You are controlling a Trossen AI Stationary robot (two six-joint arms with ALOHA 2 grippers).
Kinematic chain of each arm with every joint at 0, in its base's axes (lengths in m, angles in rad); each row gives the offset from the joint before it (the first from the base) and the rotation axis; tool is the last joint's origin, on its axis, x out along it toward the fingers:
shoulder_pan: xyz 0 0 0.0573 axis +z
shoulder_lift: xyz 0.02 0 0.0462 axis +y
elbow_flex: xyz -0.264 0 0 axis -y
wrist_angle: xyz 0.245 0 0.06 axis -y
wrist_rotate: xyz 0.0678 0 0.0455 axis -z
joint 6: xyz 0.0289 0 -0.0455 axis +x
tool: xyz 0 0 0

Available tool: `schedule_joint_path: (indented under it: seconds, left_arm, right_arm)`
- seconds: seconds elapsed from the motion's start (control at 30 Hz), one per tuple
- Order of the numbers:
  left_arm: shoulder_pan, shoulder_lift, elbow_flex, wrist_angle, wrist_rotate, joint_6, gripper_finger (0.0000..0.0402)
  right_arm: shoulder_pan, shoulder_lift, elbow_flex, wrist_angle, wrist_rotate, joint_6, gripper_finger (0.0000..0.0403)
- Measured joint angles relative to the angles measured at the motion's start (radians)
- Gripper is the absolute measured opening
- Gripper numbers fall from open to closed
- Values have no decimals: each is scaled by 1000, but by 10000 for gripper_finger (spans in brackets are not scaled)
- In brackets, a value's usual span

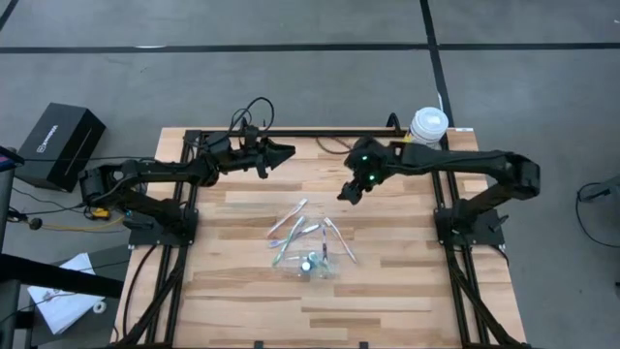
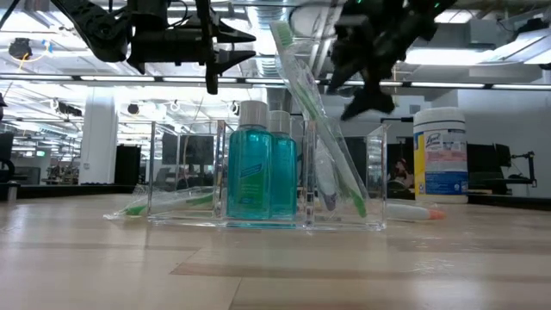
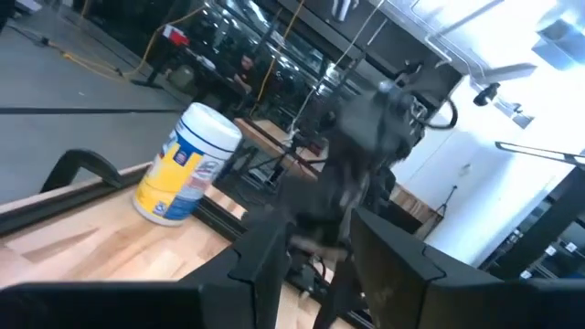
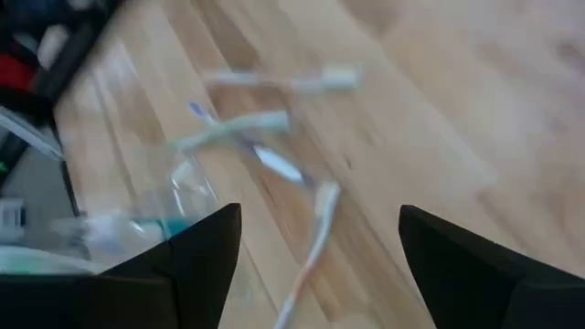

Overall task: Pick & Place toothbrushing station
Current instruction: Put the orange toothbrush into the transparent organizer

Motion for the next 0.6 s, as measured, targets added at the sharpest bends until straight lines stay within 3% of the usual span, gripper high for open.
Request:
schedule_joint_path:
  seconds: [0.2,0.6]
  left_arm:
    - [0,0,0,-27,0,13,122]
    - [5,0,-2,-64,20,21,122]
  right_arm:
    - [12,144,2,119,-120,8,285]
    - [62,337,2,165,-121,60,285]
